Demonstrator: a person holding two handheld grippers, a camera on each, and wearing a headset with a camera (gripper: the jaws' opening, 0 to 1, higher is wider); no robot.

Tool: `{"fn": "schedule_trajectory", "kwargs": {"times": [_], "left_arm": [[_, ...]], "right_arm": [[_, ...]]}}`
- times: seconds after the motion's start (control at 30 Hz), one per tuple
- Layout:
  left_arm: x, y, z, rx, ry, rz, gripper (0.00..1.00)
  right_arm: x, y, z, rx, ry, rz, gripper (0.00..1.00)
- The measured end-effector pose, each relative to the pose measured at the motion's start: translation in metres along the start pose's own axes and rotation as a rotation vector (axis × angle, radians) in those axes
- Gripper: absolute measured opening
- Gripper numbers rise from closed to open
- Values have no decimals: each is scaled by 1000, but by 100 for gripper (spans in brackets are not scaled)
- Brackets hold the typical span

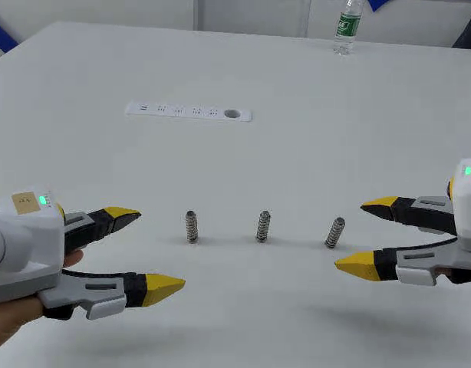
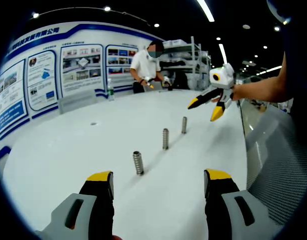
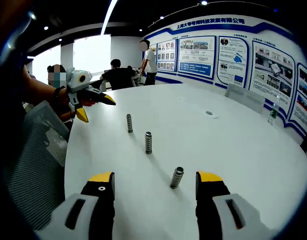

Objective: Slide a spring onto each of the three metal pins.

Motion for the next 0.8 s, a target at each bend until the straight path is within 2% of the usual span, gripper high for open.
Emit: {"fn": "schedule_trajectory", "kwargs": {"times": [0.33, 0.8], "left_arm": [[0, 3, -1, -4, -3, 1, 77], [0, 6, -2, -18, -9, 0, 78]], "right_arm": [[0, 12, 8, 11, 36, -63, 73], [3, 20, 11, 25, 50, -76, 76]]}}
Point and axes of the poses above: the centre of the closed fingertips' face, and the gripper's own axes: x roughly forward along the fingers, z roughly to its left, y roughly out of its underside, the point moved 9 cm from there along -x, roughly backward along the fingers, and after that the axes turned 15 degrees about -y, right-handed, at the moved point
